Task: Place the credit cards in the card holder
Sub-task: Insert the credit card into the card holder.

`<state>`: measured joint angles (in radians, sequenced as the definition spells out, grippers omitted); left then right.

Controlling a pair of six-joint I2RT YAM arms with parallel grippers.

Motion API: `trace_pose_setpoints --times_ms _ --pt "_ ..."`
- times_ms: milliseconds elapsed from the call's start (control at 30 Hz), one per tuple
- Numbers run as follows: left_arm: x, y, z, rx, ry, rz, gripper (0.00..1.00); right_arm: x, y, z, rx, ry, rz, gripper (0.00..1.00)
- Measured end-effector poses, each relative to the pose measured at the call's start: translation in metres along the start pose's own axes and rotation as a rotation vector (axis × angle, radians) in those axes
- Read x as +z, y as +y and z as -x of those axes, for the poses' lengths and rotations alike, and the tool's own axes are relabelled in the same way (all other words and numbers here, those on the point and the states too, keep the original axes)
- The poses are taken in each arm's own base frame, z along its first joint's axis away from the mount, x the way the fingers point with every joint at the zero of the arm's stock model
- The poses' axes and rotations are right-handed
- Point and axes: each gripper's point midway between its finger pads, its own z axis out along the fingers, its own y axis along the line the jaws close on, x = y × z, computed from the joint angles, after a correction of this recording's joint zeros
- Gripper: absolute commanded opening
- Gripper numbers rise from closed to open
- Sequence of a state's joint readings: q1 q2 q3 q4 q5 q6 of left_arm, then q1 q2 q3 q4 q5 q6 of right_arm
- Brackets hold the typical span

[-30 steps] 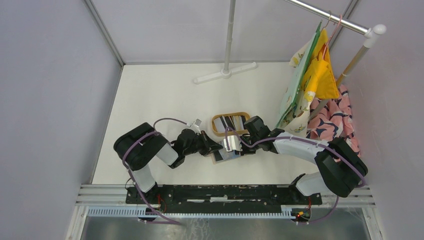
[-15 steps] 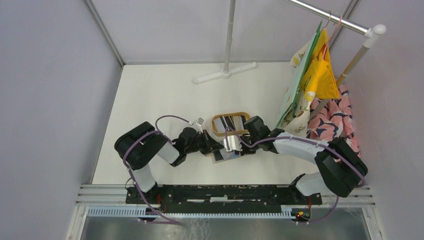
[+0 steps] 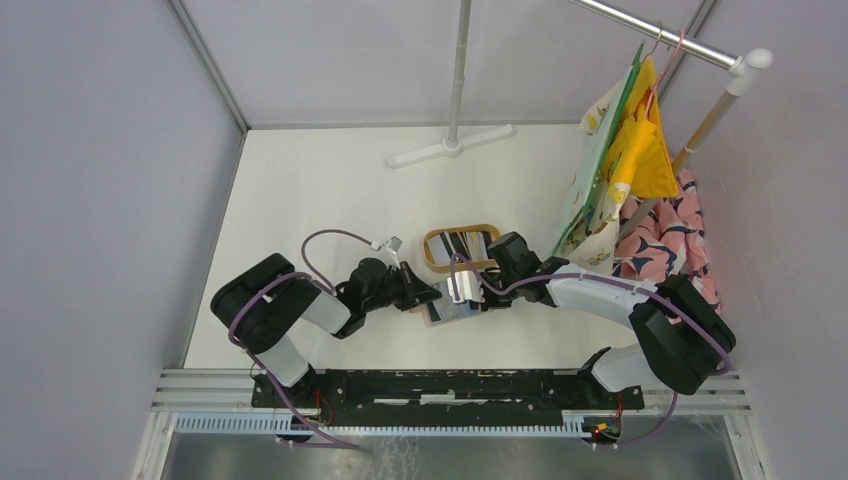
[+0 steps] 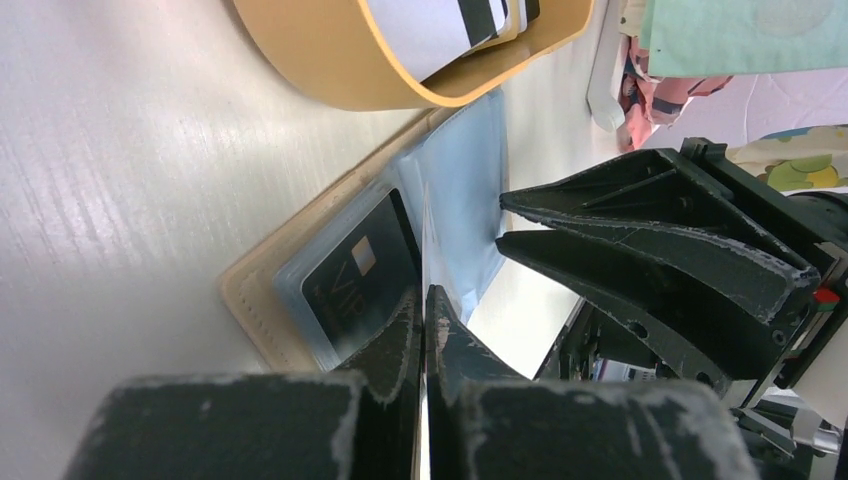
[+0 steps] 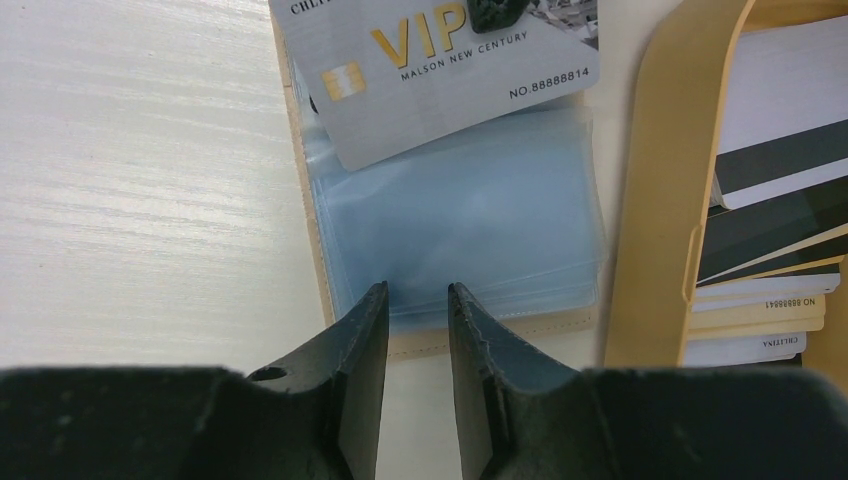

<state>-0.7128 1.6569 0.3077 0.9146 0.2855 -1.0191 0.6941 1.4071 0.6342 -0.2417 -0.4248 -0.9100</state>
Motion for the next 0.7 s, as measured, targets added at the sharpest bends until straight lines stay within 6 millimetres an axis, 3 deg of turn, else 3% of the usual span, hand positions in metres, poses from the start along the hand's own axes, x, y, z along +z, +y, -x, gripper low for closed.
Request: trace_pose_setpoints --times_ms 267,700 --pt "0.0 -0.002 0.003 -0.007 -0.039 -0.04 0.02 0.0 0.0 0.0 0.0 0.0 0.0 0.34" --pt "0.005 0.005 -0.007 -0.122 -0.021 -0.069 0.02 0.0 0.0 0.0 0.0 -0.001 0.0 0.34"
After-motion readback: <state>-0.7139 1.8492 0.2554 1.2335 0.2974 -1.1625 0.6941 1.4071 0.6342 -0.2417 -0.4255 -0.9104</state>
